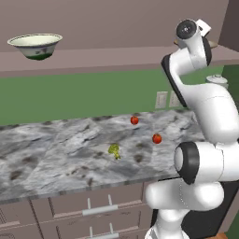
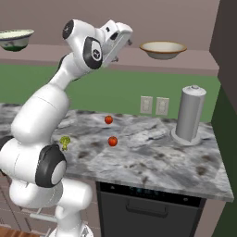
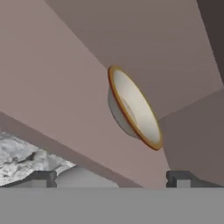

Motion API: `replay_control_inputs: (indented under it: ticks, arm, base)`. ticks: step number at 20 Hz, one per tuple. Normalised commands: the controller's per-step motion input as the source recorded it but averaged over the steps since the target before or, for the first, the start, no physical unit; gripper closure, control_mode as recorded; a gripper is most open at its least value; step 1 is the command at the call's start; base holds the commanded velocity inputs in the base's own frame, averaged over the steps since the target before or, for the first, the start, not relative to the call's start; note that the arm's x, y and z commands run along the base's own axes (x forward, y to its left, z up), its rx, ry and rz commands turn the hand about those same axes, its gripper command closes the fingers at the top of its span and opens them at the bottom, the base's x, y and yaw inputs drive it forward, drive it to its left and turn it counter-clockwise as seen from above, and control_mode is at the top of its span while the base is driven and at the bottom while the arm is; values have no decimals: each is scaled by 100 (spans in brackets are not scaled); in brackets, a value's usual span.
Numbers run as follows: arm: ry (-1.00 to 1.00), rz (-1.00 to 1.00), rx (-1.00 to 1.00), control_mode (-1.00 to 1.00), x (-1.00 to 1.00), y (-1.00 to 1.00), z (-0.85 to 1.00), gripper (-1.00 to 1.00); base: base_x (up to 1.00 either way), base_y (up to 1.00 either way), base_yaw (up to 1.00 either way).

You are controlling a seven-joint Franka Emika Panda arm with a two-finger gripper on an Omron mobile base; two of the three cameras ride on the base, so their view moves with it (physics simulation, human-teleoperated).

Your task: Pick both bowls and place them on the counter. Then place the apple in one bowl and place the broccoli in the other bowl.

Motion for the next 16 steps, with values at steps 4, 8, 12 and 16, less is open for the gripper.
replay_control_inputs:
  ticks: [4, 8, 12, 16]
  arm:
    - [11, 0, 0, -100, 83, -30, 0, -100]
    - [11, 0, 0, -100, 80, -24, -6, -100]
    - [8, 0, 0, -100, 68, -21, -7, -100]
    - [6, 0, 0, -100, 59, -26, -7, -100]
  base:
    - [0, 0, 0]
    - [0, 0, 0]
    - [0, 0, 0]
    - [0, 0, 0]
